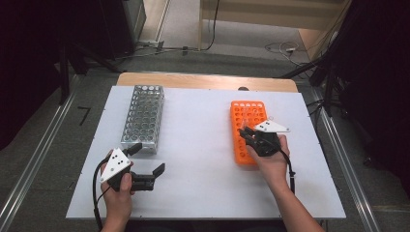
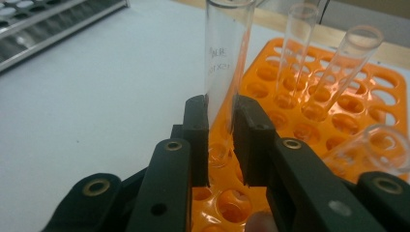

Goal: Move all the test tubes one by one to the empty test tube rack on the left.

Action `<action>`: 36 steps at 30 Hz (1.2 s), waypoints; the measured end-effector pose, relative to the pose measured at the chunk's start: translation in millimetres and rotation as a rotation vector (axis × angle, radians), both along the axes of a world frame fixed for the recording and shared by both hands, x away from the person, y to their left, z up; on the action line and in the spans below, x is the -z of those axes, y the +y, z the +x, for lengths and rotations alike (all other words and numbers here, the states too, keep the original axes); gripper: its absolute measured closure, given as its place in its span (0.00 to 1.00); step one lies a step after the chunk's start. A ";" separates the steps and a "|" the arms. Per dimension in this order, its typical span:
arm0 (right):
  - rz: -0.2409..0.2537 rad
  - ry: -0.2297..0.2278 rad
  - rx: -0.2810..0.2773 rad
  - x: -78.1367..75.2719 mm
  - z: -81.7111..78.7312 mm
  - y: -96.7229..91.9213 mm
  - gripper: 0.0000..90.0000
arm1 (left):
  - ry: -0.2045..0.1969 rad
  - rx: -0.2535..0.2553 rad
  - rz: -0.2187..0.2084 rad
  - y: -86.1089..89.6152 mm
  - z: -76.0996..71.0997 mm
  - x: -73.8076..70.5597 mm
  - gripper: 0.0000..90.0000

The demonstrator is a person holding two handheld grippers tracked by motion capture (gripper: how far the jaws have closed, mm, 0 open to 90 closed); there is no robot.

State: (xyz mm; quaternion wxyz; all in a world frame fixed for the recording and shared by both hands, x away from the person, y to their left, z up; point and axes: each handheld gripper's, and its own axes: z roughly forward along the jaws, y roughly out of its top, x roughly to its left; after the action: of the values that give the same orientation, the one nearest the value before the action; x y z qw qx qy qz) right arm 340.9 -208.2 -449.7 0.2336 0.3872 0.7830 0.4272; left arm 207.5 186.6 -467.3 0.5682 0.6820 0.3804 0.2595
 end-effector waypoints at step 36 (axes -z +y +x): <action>0.024 0.039 -0.355 -12.6 -77.1 32.5 0.83 | 0.120 0.170 -0.022 -76.2 27.2 -54.1 0.09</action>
State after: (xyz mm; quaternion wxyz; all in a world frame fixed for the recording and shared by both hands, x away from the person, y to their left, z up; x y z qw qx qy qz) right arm 263.8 -175.7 -437.0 0.1347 0.2539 0.8383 0.4632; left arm 234.7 110.4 -413.2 0.5720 0.7197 0.3574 0.1648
